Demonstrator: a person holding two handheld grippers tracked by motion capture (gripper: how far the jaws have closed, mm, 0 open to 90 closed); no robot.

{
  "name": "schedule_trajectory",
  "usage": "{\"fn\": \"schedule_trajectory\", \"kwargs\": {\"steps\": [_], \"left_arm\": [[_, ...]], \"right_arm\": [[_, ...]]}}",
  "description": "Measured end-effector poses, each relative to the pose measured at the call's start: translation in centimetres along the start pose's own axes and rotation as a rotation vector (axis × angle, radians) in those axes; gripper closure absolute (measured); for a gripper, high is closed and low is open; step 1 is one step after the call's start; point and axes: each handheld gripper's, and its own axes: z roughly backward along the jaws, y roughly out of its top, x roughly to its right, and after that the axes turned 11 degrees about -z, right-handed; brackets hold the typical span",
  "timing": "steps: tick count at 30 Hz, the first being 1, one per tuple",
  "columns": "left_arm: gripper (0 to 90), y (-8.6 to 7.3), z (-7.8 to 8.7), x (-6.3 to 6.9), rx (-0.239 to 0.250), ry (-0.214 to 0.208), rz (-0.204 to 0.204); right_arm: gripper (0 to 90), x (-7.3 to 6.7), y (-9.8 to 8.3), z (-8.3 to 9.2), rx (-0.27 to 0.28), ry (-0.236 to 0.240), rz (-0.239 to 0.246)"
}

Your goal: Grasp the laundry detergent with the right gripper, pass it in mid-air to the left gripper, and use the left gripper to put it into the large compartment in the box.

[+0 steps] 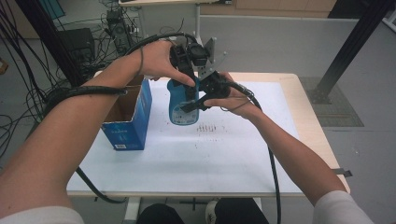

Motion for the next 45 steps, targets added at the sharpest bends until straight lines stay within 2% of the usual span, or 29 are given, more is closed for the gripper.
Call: {"fn": "schedule_trajectory", "kwargs": {"steps": [4, 12, 24, 45], "left_arm": [[22.1, -0.02, 0.15, -0.10, -0.013, -0.001, -0.012], [32.5, -0.04, -0.29, -0.11, 0.000, -0.022, -0.010], [34.4, 0.18, -0.25, -0.12, -0.014, -0.026, -0.032], [34.7, -0.03, -0.46, 0.11, -0.032, -0.026, -0.027]], "right_arm": [[43.9, 0.00, -0.01, -0.03, -0.002, -0.003, 0.006], [43.9, -0.10, -0.01, 0.11, -0.001, 0.004, -0.001], [43.9, -0.10, -0.11, 0.22, -0.002, 0.004, 0.013], [43.5, -0.20, -0.11, -0.32, 0.002, 0.006, 0.024]]}}
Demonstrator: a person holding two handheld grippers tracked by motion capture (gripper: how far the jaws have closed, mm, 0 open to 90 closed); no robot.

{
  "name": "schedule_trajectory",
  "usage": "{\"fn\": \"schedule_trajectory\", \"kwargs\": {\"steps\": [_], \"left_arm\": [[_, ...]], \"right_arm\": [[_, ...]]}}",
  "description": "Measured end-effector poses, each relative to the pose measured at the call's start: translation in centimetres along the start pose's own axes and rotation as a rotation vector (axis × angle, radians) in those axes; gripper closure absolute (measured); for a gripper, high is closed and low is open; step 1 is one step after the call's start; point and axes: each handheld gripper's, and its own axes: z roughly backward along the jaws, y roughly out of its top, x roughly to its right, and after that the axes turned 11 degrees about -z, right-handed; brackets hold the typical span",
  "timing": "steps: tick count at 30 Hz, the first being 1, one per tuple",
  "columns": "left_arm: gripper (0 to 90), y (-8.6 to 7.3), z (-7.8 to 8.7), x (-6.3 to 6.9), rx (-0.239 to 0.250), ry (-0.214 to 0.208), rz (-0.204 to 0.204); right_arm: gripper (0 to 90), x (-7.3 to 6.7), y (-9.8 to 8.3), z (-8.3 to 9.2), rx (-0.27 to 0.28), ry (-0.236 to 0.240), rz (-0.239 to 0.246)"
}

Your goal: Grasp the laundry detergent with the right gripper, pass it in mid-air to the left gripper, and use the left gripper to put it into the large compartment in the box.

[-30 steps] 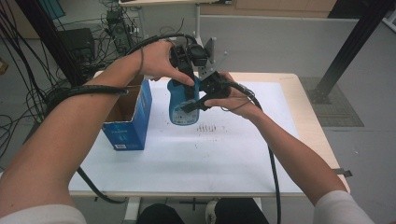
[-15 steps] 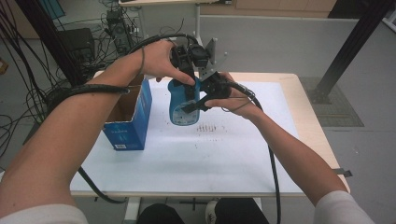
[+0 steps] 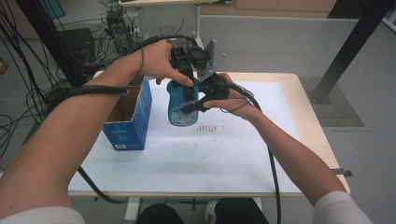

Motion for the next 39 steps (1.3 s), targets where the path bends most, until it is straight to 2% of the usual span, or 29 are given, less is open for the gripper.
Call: {"fn": "schedule_trajectory", "kwargs": {"steps": [30, 39], "left_arm": [[35.1, -0.11, -0.03, -0.11, 0.012, -0.009, 0.010], [35.2, -0.10, 0.00, -0.15, 0.015, -0.011, 0.010]], "right_arm": [[42.5, 0.24, -0.04, -0.10, 0.004, 0.019, -0.002], [42.2, 0.17, -0.09, 0.03, 0.001, 0.019, -0.016]]}}
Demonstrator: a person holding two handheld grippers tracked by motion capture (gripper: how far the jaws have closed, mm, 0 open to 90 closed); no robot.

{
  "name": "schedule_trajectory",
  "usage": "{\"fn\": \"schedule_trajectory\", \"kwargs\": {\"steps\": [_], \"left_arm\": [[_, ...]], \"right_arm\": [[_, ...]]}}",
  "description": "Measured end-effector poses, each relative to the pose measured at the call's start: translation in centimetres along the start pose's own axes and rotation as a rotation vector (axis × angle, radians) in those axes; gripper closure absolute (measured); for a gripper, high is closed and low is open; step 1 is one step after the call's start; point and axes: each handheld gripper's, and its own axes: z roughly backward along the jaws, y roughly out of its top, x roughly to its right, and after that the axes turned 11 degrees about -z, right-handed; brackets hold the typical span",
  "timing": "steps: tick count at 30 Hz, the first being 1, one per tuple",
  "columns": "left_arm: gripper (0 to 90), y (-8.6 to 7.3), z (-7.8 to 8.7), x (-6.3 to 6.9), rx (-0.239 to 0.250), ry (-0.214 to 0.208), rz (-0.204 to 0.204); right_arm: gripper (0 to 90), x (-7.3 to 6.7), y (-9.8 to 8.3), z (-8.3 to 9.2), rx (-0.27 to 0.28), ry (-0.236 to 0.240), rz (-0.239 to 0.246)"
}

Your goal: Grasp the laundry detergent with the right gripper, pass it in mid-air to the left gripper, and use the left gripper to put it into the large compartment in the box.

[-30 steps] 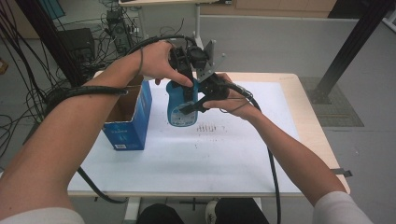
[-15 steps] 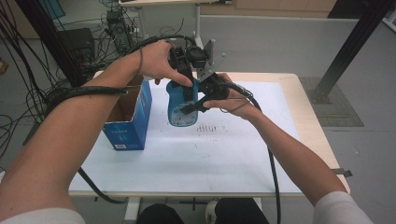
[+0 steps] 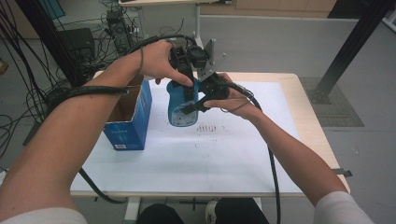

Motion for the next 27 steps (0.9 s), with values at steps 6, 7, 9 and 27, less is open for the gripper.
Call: {"fn": "schedule_trajectory", "kwargs": {"steps": [6, 7, 9, 27], "left_arm": [[35.2, -0.18, 0.12, -0.10, 0.010, -0.002, 0.007], [35.2, -0.17, 0.13, -0.10, 0.009, -0.002, 0.007], [35.2, -0.18, 0.13, -0.10, 0.008, -0.004, 0.007], [35.3, -0.33, 0.31, -0.03, 0.009, -0.005, 0.011]], "right_arm": [[42.1, 0.07, 0.02, 0.05, 0.008, 0.002, -0.002], [42.0, 0.08, 0.03, 0.05, 0.008, 0.003, -0.001], [42.0, 0.08, 0.06, 0.04, 0.007, 0.004, -0.002], [41.5, -0.05, 0.24, -0.02, 0.010, 0.006, -0.010]]}}
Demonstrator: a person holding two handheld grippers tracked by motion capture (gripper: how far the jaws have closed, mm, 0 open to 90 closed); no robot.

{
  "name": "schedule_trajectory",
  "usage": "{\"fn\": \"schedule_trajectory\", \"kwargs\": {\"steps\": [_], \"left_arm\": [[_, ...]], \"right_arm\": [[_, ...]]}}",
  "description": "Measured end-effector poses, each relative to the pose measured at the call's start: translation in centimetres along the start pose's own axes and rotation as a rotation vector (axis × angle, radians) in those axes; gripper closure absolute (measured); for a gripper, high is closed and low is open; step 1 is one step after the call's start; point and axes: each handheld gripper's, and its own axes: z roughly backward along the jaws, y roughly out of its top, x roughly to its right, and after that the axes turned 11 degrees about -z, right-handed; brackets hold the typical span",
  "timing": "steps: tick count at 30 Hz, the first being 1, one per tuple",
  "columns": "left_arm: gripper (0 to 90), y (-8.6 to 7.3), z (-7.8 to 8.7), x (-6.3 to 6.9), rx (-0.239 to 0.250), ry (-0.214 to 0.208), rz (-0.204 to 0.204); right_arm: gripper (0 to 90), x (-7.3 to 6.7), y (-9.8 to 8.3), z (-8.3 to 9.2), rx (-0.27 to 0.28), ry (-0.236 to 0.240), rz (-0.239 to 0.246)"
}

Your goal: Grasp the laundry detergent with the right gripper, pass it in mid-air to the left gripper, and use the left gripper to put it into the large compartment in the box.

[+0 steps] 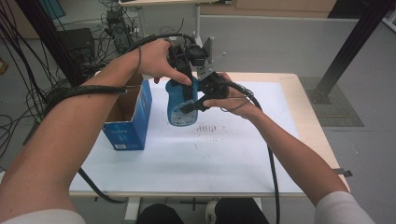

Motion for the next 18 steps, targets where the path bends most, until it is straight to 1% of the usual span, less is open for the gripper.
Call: {"fn": "schedule_trajectory", "kwargs": {"steps": [4, 9, 10, 12, 16, 17, 18], "left_arm": [[35.3, -0.05, -0.03, 0.02, 0.004, -0.001, 0.006], [35.3, -0.08, 0.07, 0.01, 0.001, 0.002, 0.003], [35.3, -0.09, 0.08, 0.04, 0.005, 0.003, 0.007], [35.4, -0.10, 0.13, 0.00, 0.002, 0.004, 0.001], [35.4, -0.06, 0.15, 0.01, 0.004, 0.005, 0.001], [35.3, -0.04, 0.15, 0.00, 0.003, 0.005, 0.002], [35.4, -0.02, 0.13, 0.03, 0.007, 0.005, 0.007]], "right_arm": [[41.4, -0.02, 0.00, -0.03, -0.001, -0.001, 0.000], [41.3, -0.01, 0.02, -0.05, 0.003, -0.001, 0.000], [41.2, -0.06, 0.01, -0.02, 0.001, -0.002, -0.007], [41.2, 0.02, 0.04, -0.05, 0.009, 0.000, 0.004], [41.1, 0.02, 0.02, 0.04, 0.008, -0.005, 0.001], [41.1, -0.07, 0.00, 0.10, 0.002, -0.007, -0.011], [41.1, -0.06, 0.01, 0.11, 0.002, -0.008, -0.008]]}}
